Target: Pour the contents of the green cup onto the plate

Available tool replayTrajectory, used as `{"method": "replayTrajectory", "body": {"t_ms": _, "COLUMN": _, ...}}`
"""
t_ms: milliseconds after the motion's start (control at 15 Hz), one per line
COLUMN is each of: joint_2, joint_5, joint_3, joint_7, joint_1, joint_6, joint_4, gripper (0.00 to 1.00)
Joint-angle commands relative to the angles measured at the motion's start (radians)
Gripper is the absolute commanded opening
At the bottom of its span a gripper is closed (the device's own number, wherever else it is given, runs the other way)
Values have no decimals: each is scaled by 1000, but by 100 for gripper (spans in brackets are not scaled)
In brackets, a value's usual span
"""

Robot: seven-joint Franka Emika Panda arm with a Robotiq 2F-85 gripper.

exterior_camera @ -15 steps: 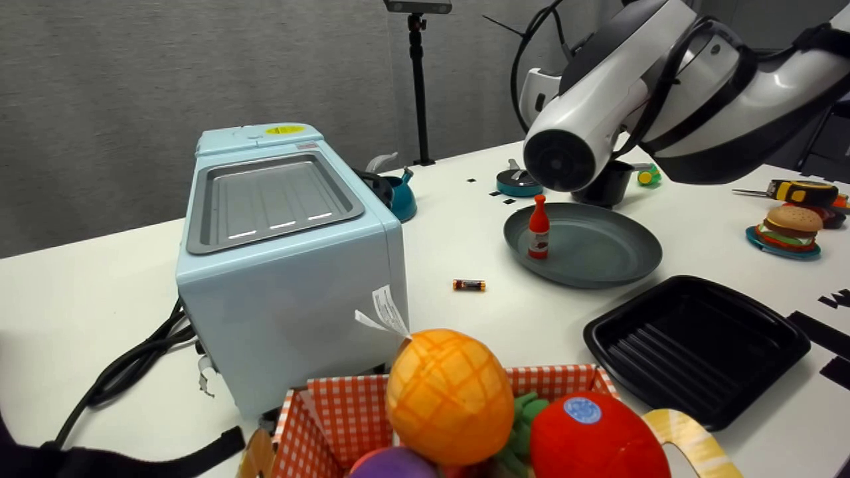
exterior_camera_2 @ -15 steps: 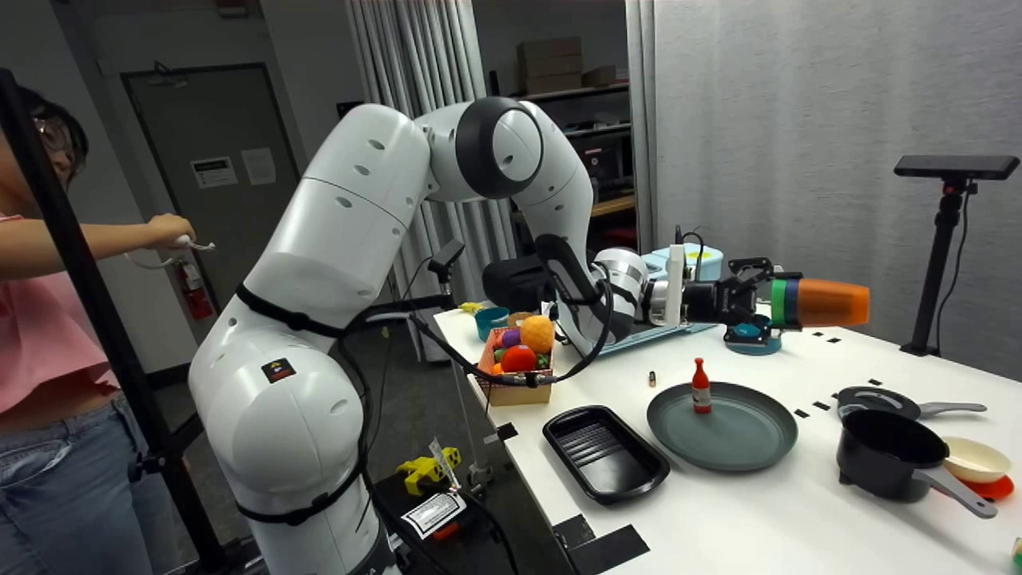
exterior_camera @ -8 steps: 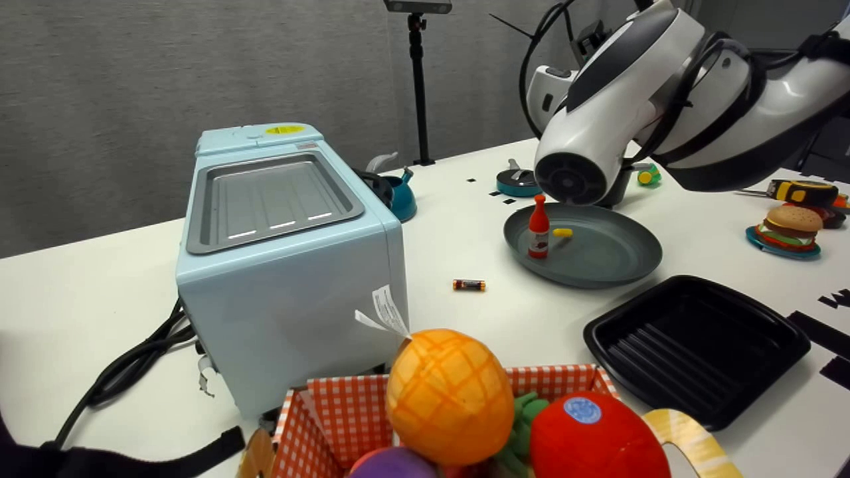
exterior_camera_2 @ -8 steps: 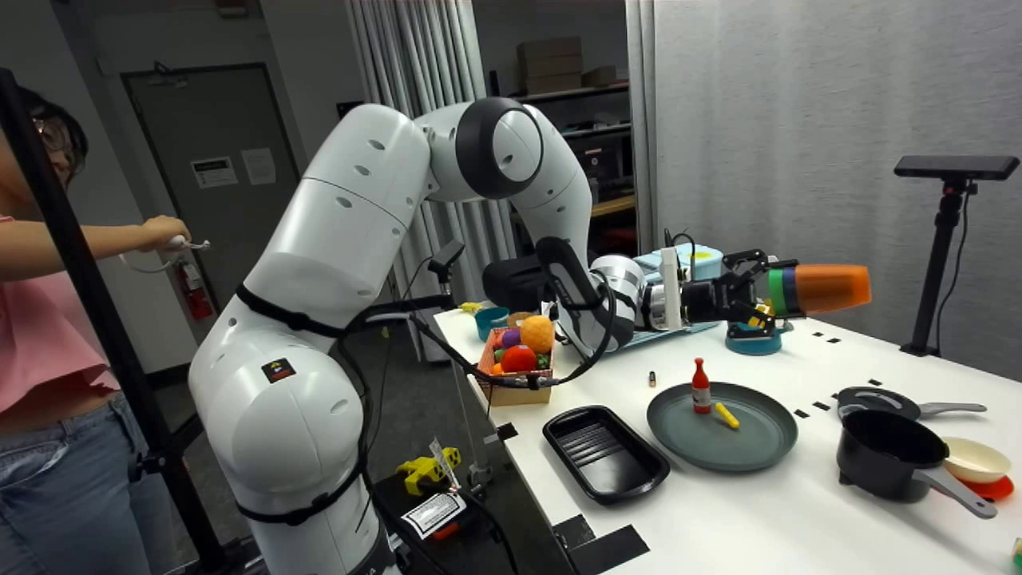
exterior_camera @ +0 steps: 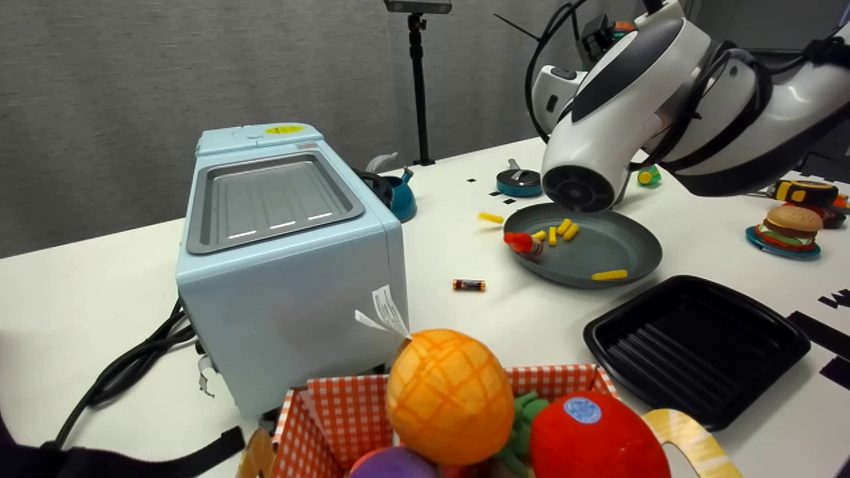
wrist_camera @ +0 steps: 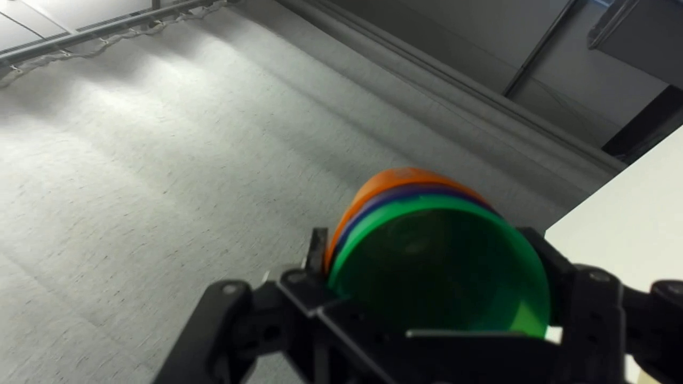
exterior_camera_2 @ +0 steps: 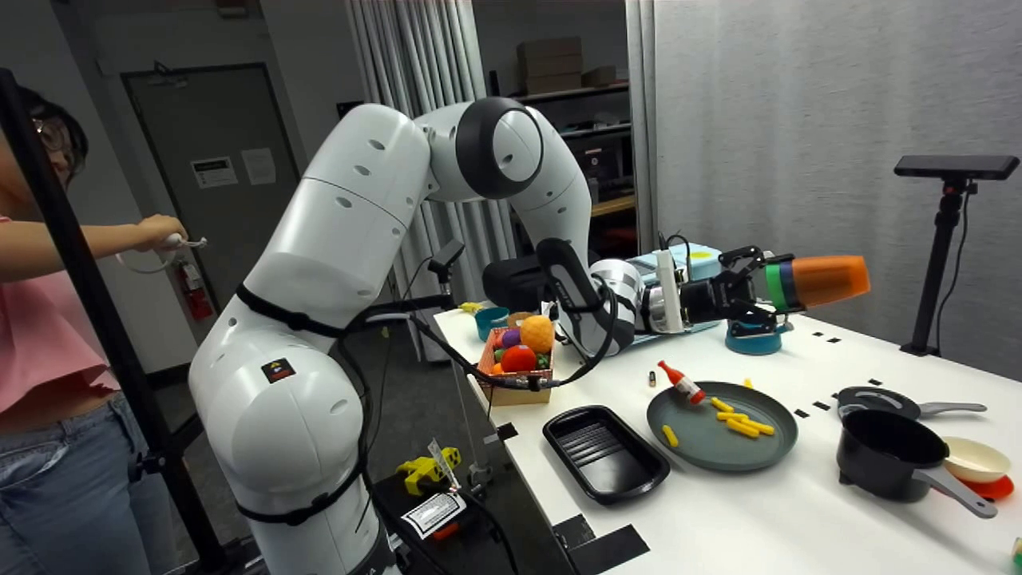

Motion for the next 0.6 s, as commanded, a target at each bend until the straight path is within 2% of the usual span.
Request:
{"method": "replayTrajectory", "body": {"t_ms": 0, "joint_2": -11, "joint_5": -49, "joint_3": 22, "joint_7": 32, "joint_1": -12, "joint_6": -52, "joint_4": -30, "gripper": 60}}
{"method": "replayTrajectory", "body": {"t_ms": 533, "joint_2": -32, "joint_5": -25, "joint_3": 32, "joint_7": 52, "joint_1": -32, "joint_6": -44, "joint_4": -32, "gripper": 60}}
